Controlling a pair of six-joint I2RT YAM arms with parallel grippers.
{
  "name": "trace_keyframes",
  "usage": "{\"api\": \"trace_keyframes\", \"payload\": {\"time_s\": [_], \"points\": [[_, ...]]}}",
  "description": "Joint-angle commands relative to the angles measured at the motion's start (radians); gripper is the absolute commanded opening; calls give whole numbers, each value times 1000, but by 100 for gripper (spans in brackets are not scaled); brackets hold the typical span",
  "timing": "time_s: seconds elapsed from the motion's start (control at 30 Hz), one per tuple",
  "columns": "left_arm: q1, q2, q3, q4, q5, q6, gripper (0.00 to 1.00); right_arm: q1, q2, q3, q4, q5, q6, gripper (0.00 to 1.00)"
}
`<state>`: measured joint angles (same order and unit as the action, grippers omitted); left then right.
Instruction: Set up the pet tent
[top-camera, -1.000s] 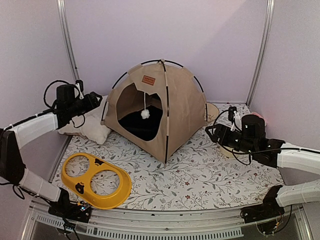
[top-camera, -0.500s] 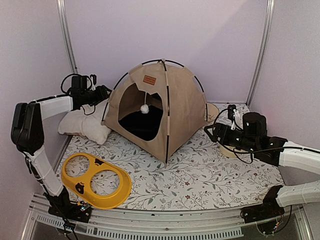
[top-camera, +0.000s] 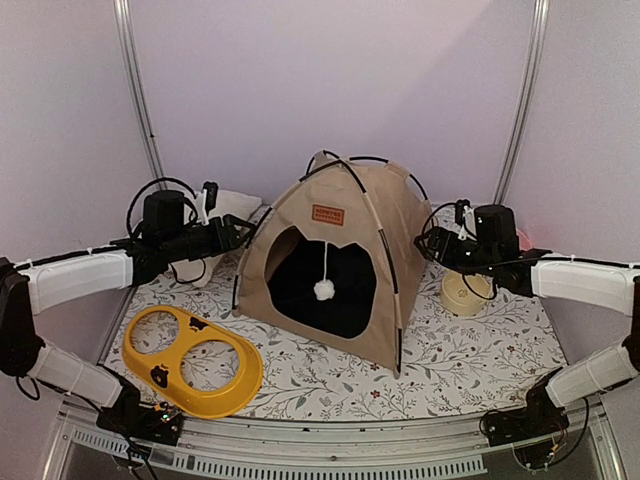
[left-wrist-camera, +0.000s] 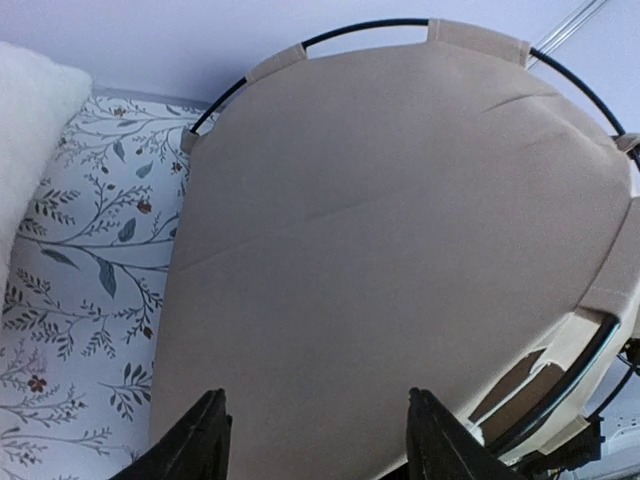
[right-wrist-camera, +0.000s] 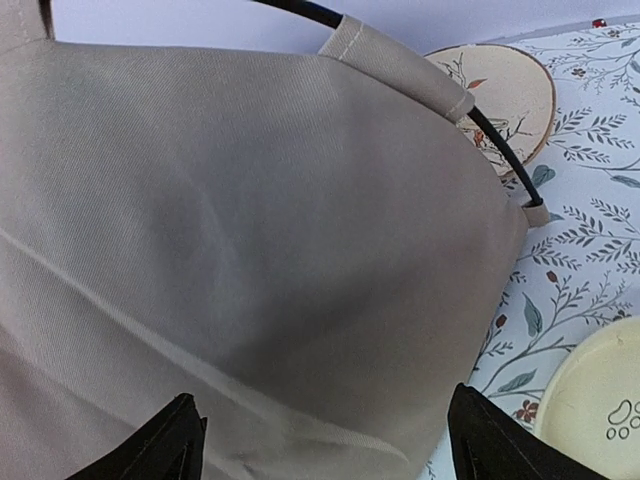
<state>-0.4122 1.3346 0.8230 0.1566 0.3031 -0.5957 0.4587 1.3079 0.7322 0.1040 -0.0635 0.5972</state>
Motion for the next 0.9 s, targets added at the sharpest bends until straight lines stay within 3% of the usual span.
{"api": "trace_keyframes", "payload": {"time_s": [0.0,0.13,0.37,0.57,0.73,0.87], "points": [[-30,-31,-74,49,-27,-56,60,-26,151,133,51,-70,-67,85],[-56,-75,-98,40,-71,-69,59,1,347,329,-3,-189,-119,79],[-63,-153,-118,-11,-139,-63,59,156,633,689,-115,-234,-179,78],[-66,-171,-132,-24,-148,-71,58,164,795,870,-164,-288,-218,78],[-64,-103,-93,-32,-153,-47,58,91,820,893,-192,-250,-228,78],[-54,38,-5,-23,-133,-24,59,20,763,834,-185,-183,-226,78]]}}
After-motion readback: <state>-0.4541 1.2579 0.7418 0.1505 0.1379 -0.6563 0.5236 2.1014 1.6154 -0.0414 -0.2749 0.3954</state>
